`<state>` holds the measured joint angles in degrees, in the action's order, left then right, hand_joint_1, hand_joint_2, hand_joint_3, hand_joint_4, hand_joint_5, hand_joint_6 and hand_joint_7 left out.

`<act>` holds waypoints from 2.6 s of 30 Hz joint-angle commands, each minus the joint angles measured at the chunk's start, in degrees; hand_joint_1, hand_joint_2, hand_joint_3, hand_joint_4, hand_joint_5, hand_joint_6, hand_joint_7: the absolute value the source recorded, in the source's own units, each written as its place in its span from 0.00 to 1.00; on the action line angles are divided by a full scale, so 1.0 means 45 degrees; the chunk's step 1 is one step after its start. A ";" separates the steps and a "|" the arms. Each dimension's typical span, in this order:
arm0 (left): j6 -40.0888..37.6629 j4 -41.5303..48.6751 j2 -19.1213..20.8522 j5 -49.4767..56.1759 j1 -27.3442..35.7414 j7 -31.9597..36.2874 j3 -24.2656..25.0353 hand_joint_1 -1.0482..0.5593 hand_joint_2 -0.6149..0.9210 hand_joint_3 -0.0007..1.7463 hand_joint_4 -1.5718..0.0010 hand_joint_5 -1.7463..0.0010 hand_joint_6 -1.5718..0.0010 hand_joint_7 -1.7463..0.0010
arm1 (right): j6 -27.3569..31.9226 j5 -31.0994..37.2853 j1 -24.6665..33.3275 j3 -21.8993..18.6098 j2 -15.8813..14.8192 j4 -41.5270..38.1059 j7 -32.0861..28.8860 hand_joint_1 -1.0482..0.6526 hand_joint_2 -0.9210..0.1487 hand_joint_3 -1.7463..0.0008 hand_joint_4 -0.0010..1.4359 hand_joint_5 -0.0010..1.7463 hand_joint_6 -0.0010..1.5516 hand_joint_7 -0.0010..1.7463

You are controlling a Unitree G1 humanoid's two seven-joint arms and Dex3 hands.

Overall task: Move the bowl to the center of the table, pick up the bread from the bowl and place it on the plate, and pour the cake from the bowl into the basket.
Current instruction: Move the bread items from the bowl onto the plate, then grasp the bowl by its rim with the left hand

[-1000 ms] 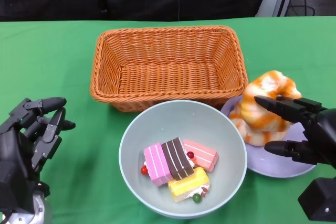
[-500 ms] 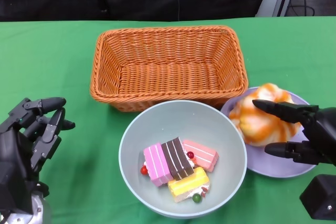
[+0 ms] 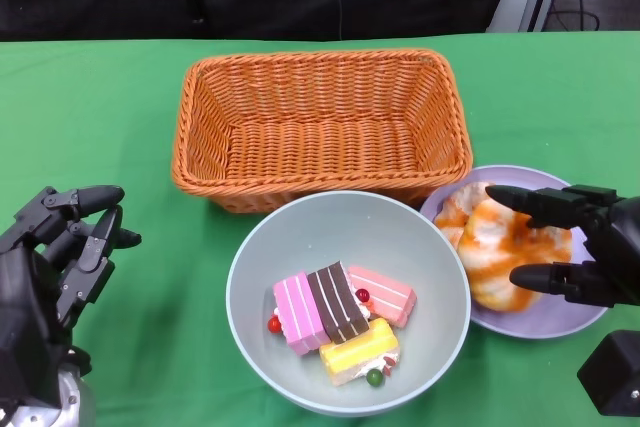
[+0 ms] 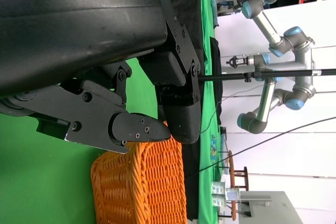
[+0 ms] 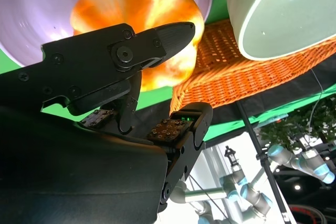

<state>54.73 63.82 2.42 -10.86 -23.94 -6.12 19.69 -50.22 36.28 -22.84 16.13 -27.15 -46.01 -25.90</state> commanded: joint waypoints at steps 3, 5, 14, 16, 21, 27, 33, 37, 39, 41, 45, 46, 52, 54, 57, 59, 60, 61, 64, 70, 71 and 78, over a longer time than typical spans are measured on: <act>-0.0070 0.0040 0.0291 -0.0069 0.0092 0.0007 0.0076 0.51 1.00 0.15 0.46 0.28 0.38 0.56 | 0.0128 -0.0057 0.0244 -0.0406 -0.0133 0.0268 -0.0481 0.21 0.00 0.96 0.59 0.20 0.45 0.01; -0.0047 0.0059 0.0286 -0.0152 0.0084 -0.0133 0.0101 0.51 1.00 0.15 0.45 0.28 0.38 0.56 | 0.0181 -0.0050 0.0274 -0.0439 -0.0104 0.0281 -0.0496 0.22 0.00 0.97 0.60 0.20 0.45 0.01; -0.0043 0.0114 0.0331 -0.0094 0.0061 -0.0023 0.0090 0.50 1.00 0.14 0.46 0.29 0.39 0.56 | 0.0341 0.0030 0.0362 -0.0486 -0.0102 0.0612 -0.0564 0.21 0.00 0.97 0.59 0.19 0.45 0.00; -0.0010 0.0122 0.0349 -0.0011 0.0078 0.0043 0.0057 0.50 1.00 0.14 0.46 0.29 0.39 0.56 | 0.0233 0.0005 0.0388 -0.0505 -0.0129 0.0713 -0.0586 0.21 0.00 0.96 0.59 0.18 0.44 0.00; -0.0062 0.0055 0.0272 -0.0143 0.0090 -0.0083 0.0096 0.50 1.00 0.15 0.46 0.29 0.39 0.55 | -0.0060 -0.0153 0.0523 -0.0623 -0.0119 0.1179 -0.0533 0.20 0.00 0.95 0.59 0.16 0.43 0.00; -0.0006 0.0053 0.0278 -0.0100 0.0098 -0.0011 0.0082 0.50 1.00 0.14 0.45 0.29 0.39 0.55 | -0.0270 -0.0206 0.0808 -0.0831 -0.0061 0.2051 -0.0582 0.19 0.00 0.93 0.60 0.15 0.43 0.00; 0.0166 -0.0138 0.0471 0.0035 0.0131 -0.0259 -0.0066 0.50 1.00 0.14 0.46 0.33 0.39 0.59 | -0.0292 -0.0727 0.1051 -0.1209 0.0164 0.2411 -0.0324 0.20 0.00 0.93 0.61 0.15 0.43 0.00; 0.0955 -0.0513 0.0912 0.0379 0.0342 -0.0966 -0.0476 0.50 1.00 0.15 0.44 0.54 0.33 0.86 | -0.0083 -0.1221 0.1169 -0.1369 0.0337 0.2256 0.0004 0.22 0.00 0.95 0.60 0.14 0.43 0.00; 0.1450 -0.0655 0.1192 0.0616 0.0456 -0.1327 -0.0712 0.50 1.00 0.14 0.42 0.66 0.32 0.95 | 0.0016 -0.1456 0.1217 -0.1469 0.0432 0.2193 0.0254 0.23 0.00 0.97 0.60 0.14 0.42 0.00; 0.1846 -0.0747 0.1459 0.0954 0.0550 -0.1468 -0.0946 0.49 1.00 0.12 0.42 0.76 0.34 0.99 | 0.0092 -0.1667 0.1224 -0.1576 0.0504 0.2141 0.0499 0.24 0.00 0.97 0.60 0.14 0.42 0.00; 0.2481 -0.1116 0.1888 0.1141 0.0798 -0.2240 -0.1501 0.46 1.00 0.06 0.43 0.91 0.44 1.00 | 0.0556 -0.2484 0.1313 -0.1967 0.0783 0.2333 0.1039 0.27 0.00 0.98 0.57 0.12 0.40 0.00; 0.2646 -0.1200 0.1968 0.1139 0.0855 -0.2416 -0.1622 0.45 1.00 0.05 0.44 0.92 0.46 1.00 | 0.0614 -0.2616 0.1315 -0.2066 0.0825 0.2375 0.1130 0.27 0.00 0.98 0.57 0.12 0.40 0.00; 0.3803 -0.1233 0.2400 0.2210 0.1016 -0.2090 -0.2068 0.42 1.00 0.02 0.49 0.99 0.51 1.00 | 0.0611 -0.3329 0.1193 -0.2524 0.0918 0.2397 0.1682 0.29 0.00 0.97 0.53 0.10 0.38 0.00; 0.4118 -0.1226 0.2497 0.2682 0.1054 -0.1842 -0.2128 0.41 1.00 0.01 0.50 1.00 0.53 1.00 | 0.0512 -0.3462 0.1158 -0.2629 0.0957 0.2380 0.1800 0.28 0.00 0.97 0.52 0.09 0.37 0.00; 0.4461 -0.1314 0.2633 0.3589 0.1155 -0.1255 -0.2167 0.41 1.00 0.02 0.52 1.00 0.55 1.00 | 0.0561 -0.3404 0.1142 -0.2686 0.0935 0.2474 0.1842 0.28 0.00 0.97 0.51 0.09 0.36 0.00; 0.4582 -0.1577 0.2770 0.4545 0.1303 -0.0608 -0.2153 0.40 1.00 0.03 0.53 1.00 0.57 1.00 | 0.0594 -0.3424 0.1142 -0.2717 0.0931 0.2522 0.1893 0.29 0.00 0.98 0.51 0.09 0.35 0.00; 0.4631 -0.1716 0.2845 0.5032 0.1374 -0.0277 -0.2156 0.40 1.00 0.03 0.54 1.00 0.57 1.00 | 0.0596 -0.3444 0.1138 -0.2733 0.0944 0.2521 0.1906 0.29 0.00 0.98 0.51 0.09 0.35 0.00; 0.4689 -0.1831 0.2922 0.5484 0.1428 0.0040 -0.2170 0.40 1.00 0.04 0.55 1.00 0.59 1.00 | 0.0592 -0.3453 0.1131 -0.2750 0.0966 0.2500 0.1898 0.30 0.00 0.98 0.51 0.09 0.35 0.00; 0.5002 -0.2050 0.3115 0.6704 0.1492 0.0960 -0.2226 0.40 1.00 0.04 0.57 1.00 0.61 1.00 | 0.0658 -0.3545 0.1122 -0.2825 0.1060 0.2473 0.1947 0.29 0.00 0.99 0.50 0.08 0.35 0.00; 0.5610 -0.2564 0.3512 0.9803 0.1483 0.3618 -0.2130 0.41 1.00 0.05 0.61 1.00 0.65 1.00 | 0.0856 -0.3693 0.1120 -0.2957 0.1261 0.2490 0.2174 0.30 0.01 1.00 0.50 0.08 0.34 0.00; 0.5642 -0.2669 0.3570 1.0362 0.1484 0.4196 -0.2140 0.41 1.00 0.05 0.61 1.00 0.66 1.00 | 0.0870 -0.3673 0.1122 -0.2975 0.1286 0.2502 0.2181 0.30 0.01 1.00 0.51 0.08 0.34 0.00; 0.4924 -0.3842 0.3998 1.4952 0.1615 1.0476 -0.3078 0.40 1.00 0.05 0.58 0.99 0.63 0.99 | 0.0982 -0.3868 0.1162 -0.3117 0.1463 0.2510 0.2491 0.31 0.01 1.00 0.50 0.07 0.33 0.00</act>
<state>78.16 48.32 18.48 52.17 -17.54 33.54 7.25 -46.18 20.12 -17.44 3.21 -20.50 -35.27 -14.93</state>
